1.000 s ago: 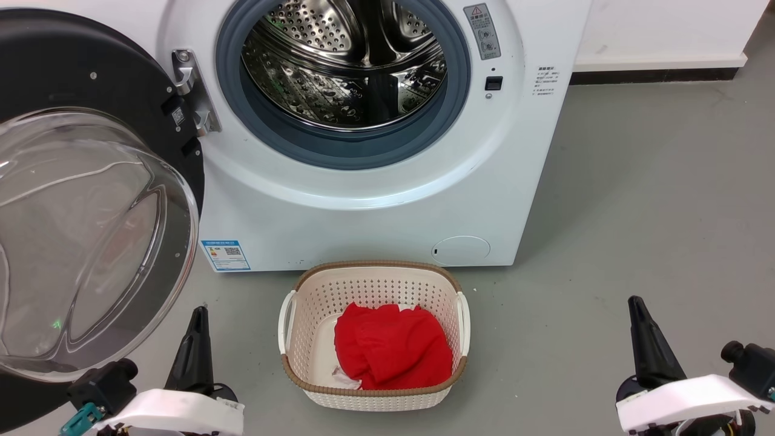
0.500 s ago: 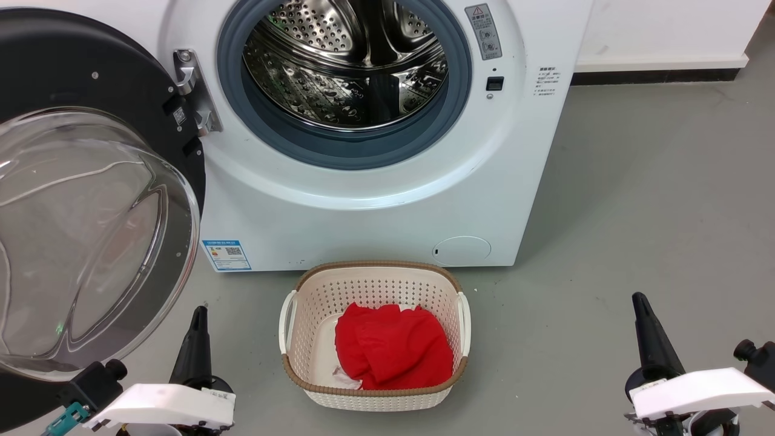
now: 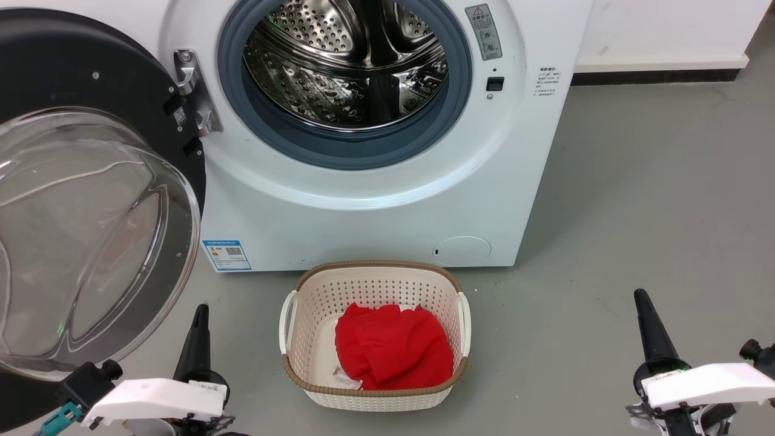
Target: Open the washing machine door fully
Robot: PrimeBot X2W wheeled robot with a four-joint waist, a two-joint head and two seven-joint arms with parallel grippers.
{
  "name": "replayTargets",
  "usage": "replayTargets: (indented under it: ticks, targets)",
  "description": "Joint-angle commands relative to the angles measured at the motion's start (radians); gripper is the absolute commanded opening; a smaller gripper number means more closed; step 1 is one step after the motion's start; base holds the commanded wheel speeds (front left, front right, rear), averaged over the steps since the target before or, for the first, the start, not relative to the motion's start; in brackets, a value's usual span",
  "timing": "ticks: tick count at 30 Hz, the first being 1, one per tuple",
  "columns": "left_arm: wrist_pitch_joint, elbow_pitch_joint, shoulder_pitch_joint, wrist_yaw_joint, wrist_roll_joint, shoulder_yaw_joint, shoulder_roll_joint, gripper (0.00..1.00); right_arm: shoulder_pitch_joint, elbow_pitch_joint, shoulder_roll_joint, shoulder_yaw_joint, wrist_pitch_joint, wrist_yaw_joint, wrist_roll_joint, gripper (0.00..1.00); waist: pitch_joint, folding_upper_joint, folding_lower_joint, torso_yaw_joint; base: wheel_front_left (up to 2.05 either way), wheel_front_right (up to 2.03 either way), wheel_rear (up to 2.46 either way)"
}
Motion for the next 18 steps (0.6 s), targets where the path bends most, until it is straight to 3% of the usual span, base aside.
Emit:
replayTargets:
  ticks: [1, 18]
  targets:
    - [0.007, -0.005, -0.03, -0.005, -0.029, 0.003, 0.002, 0.0, -0.025, -0.004, -0.007, -0.004, 0.006, 0.0, 0.029, 0.0, 0.0, -0.0001, -0.0001, 0.0, 0.0, 0.0, 0.0]
    - [0.057, 0.019, -0.049, -0.005, -0.224, 0.01, -0.002, 0.0, -0.046, 0.021, -0.007, -0.018, 0.047, 0.0, 0.223, 0.0, -0.001, -0.0001, -0.0001, 0.002, 0.0, 0.0, 0.0]
